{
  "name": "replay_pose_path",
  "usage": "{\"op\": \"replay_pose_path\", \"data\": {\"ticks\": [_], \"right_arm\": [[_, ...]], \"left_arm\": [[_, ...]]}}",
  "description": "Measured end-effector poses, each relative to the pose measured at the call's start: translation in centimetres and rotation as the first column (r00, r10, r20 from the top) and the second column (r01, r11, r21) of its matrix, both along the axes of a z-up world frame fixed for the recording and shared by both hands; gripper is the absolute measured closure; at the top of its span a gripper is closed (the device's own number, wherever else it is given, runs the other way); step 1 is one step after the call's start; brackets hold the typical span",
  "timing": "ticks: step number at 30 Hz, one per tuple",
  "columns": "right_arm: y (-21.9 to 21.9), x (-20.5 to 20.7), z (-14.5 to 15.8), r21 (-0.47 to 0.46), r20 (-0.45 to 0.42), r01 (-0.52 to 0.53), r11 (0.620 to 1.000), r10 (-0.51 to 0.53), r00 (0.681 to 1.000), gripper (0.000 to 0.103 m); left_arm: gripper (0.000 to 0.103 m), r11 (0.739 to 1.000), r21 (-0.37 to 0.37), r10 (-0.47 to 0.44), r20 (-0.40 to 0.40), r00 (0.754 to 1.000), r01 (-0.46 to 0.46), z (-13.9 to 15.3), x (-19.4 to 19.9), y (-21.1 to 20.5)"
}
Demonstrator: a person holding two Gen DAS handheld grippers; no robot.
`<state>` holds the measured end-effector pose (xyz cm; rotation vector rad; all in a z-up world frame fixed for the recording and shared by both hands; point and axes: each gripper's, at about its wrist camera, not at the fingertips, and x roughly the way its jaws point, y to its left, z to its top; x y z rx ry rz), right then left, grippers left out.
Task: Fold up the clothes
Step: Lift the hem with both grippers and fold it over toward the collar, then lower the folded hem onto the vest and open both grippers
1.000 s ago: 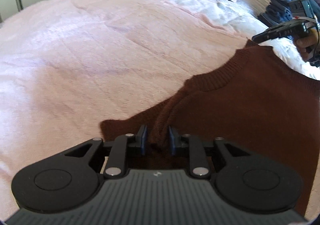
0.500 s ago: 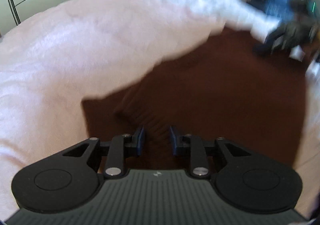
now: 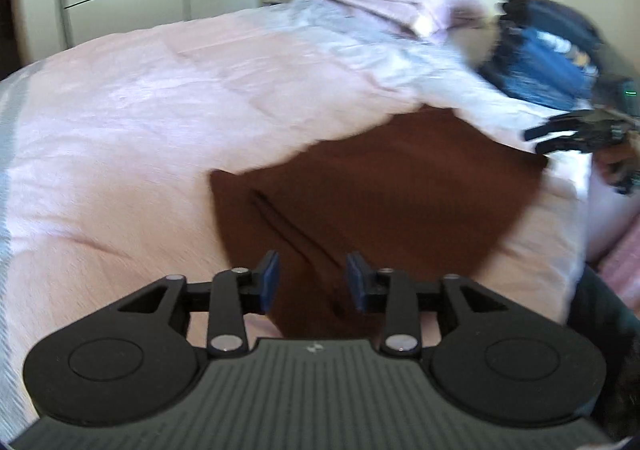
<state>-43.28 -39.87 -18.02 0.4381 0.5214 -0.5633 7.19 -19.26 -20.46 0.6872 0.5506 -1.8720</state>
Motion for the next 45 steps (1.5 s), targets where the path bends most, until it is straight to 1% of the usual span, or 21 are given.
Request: {"op": "replay_pose_path", "data": {"ticks": [2,5,7,8,11,13,15,17,21,25,29,30,31,32,35,37,39,40,42,43,45], "right_arm": [[1.5,-0.3,-0.5,0.003,-0.007,-0.003,1.0,0.003,1.0,0.037],[2.8,-1.4,-1.4,0.01,-0.026,0.031,0.999,-0.031,0.999,0.037],[3.2,-2.4,-2.1,0.034,-0.025,0.07,0.997,-0.069,0.997,0.037],[3.2,-2.8,-2.2,0.045,-0.021,0.085,0.995,-0.084,0.996,0.037],[3.1,-4.1,-2.4,0.069,-0.012,0.122,0.99,-0.121,0.993,0.037],[2.9,-4.8,-2.3,0.07,-0.009,0.133,0.989,-0.133,0.991,0.037],[2.6,-5.3,-2.4,0.071,-0.016,0.142,0.987,-0.141,0.99,0.037],[2.7,-5.1,-2.6,0.058,-0.038,0.139,0.989,-0.137,0.99,0.037],[3.7,-5.0,-2.8,0.008,-0.08,0.087,0.996,-0.086,0.993,0.037],[2.8,-5.3,-3.5,0.025,-0.032,0.111,0.994,-0.11,0.993,0.037],[1.6,-5.6,-4.2,0.058,0.023,0.145,0.988,-0.146,0.989,0.038],[1.1,-5.6,-4.4,0.078,0.032,0.152,0.985,-0.155,0.987,0.046],[0.6,-5.6,-4.6,0.1,0.037,0.157,0.983,-0.161,0.986,0.084],[0.1,-5.7,-4.8,0.121,0.043,0.162,0.979,-0.168,0.985,0.092],[-0.7,-7.2,-4.2,0.13,0.093,0.177,0.976,-0.19,0.977,0.092],[-0.8,-8.6,-3.6,0.112,0.12,0.203,0.973,-0.216,0.969,0.092],[-0.7,-9.7,-3.1,0.071,0.103,0.24,0.968,-0.247,0.964,0.092],[-0.6,-10.0,-3.0,0.063,0.102,0.241,0.968,-0.247,0.964,0.092],[-0.2,-10.4,-3.0,0.058,0.109,0.229,0.972,-0.235,0.966,0.092],[0.0,-10.1,-3.0,0.041,0.102,0.207,0.978,-0.21,0.972,0.092],[0.6,-9.1,-3.0,-0.003,0.077,0.147,0.989,-0.146,0.986,0.077]], "left_arm": [[0.067,1.0,0.012,-0.016,0.028,0.999,0.015,-0.9,-0.5,1.5],[0.068,1.0,0.026,-0.019,0.074,0.997,0.017,-3.2,-1.5,1.7],[0.091,0.999,0.031,-0.025,0.064,0.998,0.023,-4.2,-1.4,1.7],[0.095,0.999,0.032,-0.029,0.052,0.998,0.028,-4.5,-1.3,1.7],[0.096,0.997,0.051,-0.057,0.052,0.997,0.054,-4.0,0.0,2.6],[0.096,0.997,0.062,-0.04,0.06,0.997,0.037,-3.6,1.2,3.2],[0.103,0.998,0.067,-0.02,0.078,0.997,0.014,-3.5,1.8,3.6],[0.103,0.997,0.071,-0.002,0.123,0.992,-0.007,-3.7,1.7,3.9],[0.103,0.998,0.042,0.035,0.117,0.993,-0.04,-3.3,2.2,4.5],[0.103,0.998,0.005,0.064,0.113,0.992,-0.065,-1.7,2.2,5.0],[0.103,0.998,-0.018,0.054,0.115,0.992,-0.052,-0.5,0.8,4.9],[0.103,0.999,-0.021,0.047,0.118,0.992,-0.045,-0.3,0.3,4.9],[0.103,0.999,-0.023,0.036,0.125,0.992,-0.034,-0.3,-0.2,4.8],[0.103,0.999,-0.023,0.025,0.134,0.991,-0.022,-0.3,-0.7,4.7],[0.102,1.0,-0.015,-0.008,0.162,0.987,0.011,-0.6,-2.2,4.4],[0.101,1.0,-0.008,-0.026,0.177,0.984,0.028,-1.0,-3.1,4.0],[0.1,0.999,-0.004,-0.035,0.179,0.983,0.036,-1.5,-3.7,3.6],[0.1,0.999,-0.003,-0.039,0.18,0.983,0.04,-1.7,-4.0,3.4],[0.098,0.999,0.001,-0.047,0.181,0.982,0.048,-2.1,-4.6,3.0],[0.098,0.999,0.002,-0.051,0.182,0.982,0.052,-2.4,-4.9,2.8],[0.098,0.998,0.006,-0.06,0.183,0.981,0.06,-2.8,-5.6,2.4]]}}
